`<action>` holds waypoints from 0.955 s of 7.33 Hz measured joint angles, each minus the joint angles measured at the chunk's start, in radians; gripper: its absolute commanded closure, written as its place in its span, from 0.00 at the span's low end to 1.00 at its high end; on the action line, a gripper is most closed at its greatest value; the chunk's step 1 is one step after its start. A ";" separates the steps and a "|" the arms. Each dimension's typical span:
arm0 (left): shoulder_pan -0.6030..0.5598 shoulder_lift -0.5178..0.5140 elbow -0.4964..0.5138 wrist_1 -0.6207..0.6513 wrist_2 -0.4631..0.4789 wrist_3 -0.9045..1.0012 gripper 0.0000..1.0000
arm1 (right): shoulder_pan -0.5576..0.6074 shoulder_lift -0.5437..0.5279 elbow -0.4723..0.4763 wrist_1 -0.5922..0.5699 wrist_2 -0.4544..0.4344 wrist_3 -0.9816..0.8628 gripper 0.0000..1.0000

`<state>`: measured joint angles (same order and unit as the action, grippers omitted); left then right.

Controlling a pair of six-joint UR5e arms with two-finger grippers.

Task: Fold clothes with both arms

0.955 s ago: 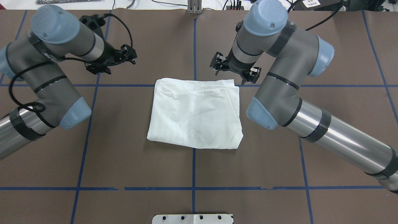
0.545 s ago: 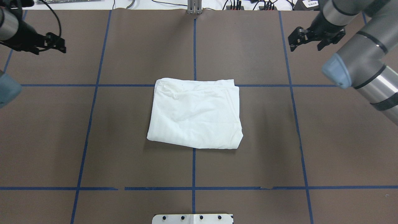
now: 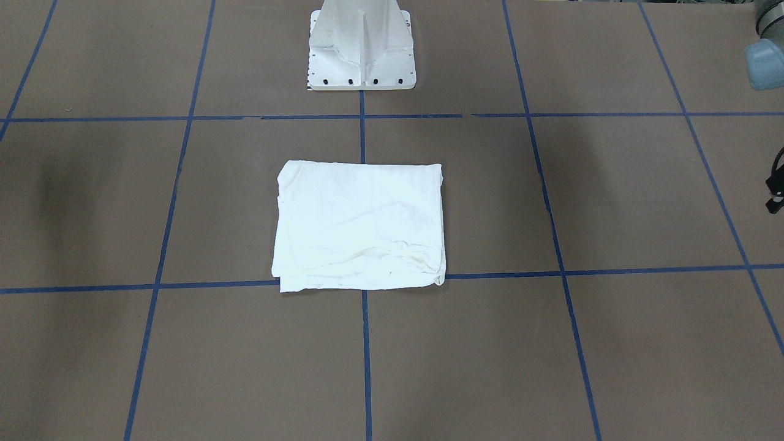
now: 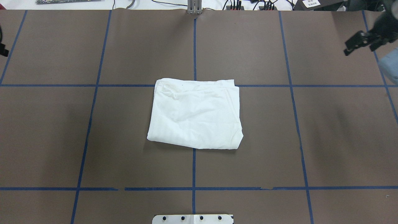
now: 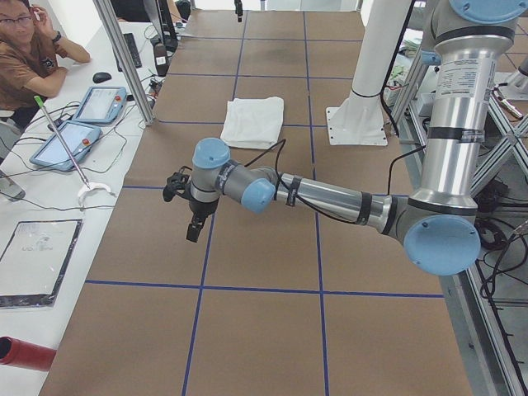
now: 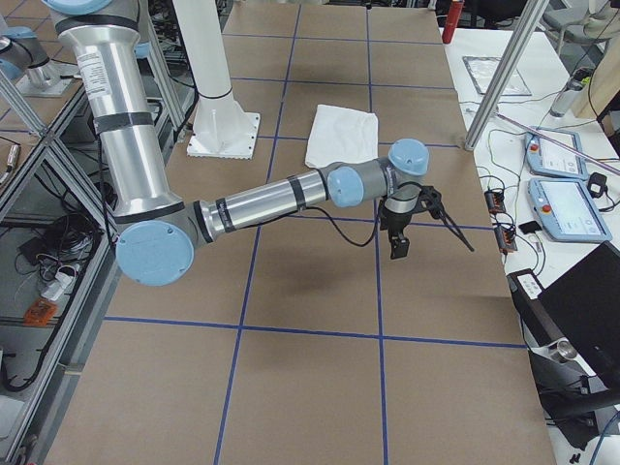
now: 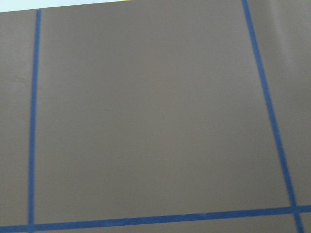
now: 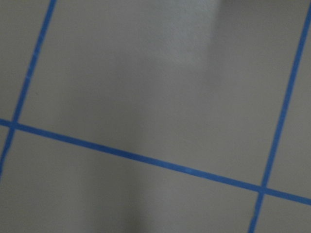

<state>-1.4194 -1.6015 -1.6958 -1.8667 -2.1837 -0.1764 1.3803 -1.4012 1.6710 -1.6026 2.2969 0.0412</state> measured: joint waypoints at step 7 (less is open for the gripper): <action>-0.102 0.139 0.063 -0.097 -0.059 0.156 0.00 | 0.089 -0.138 -0.004 0.024 0.052 -0.140 0.00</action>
<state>-1.5216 -1.4623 -1.6324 -1.9641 -2.2431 -0.0200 1.4692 -1.5397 1.6671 -1.5786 2.3487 -0.0987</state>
